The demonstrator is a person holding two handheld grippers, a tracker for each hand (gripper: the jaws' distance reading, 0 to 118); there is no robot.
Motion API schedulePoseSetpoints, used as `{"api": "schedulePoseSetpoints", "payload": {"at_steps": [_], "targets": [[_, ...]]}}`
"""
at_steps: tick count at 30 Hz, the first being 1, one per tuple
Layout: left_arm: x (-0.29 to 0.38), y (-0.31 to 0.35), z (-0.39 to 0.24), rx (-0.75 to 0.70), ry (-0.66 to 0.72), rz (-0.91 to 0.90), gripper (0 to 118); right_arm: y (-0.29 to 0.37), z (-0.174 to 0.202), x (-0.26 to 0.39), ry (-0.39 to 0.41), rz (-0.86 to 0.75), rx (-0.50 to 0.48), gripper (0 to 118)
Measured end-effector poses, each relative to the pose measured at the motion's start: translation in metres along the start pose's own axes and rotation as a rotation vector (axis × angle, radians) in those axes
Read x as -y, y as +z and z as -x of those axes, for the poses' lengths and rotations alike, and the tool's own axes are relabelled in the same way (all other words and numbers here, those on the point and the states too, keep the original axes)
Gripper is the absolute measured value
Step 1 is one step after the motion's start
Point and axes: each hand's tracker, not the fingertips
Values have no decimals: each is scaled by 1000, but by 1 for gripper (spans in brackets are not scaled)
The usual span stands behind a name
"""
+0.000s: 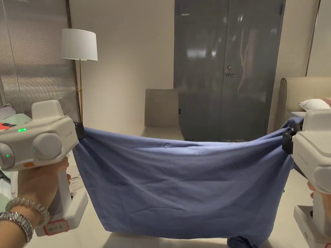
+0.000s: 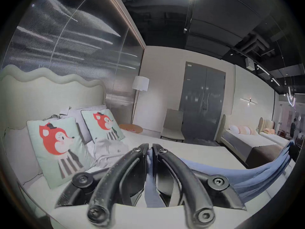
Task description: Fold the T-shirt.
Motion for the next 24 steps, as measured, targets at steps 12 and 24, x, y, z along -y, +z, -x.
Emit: {"api": "schedulePoseSetpoints", "payload": {"at_steps": [12, 24], "targets": [[125, 168, 66, 38, -23, 194, 3, 198, -26, 108, -23, 150, -36, 4], [262, 248, 119, 12, -41, 505, 3, 303, -37, 229, -48, 519, -60, 4]]}}
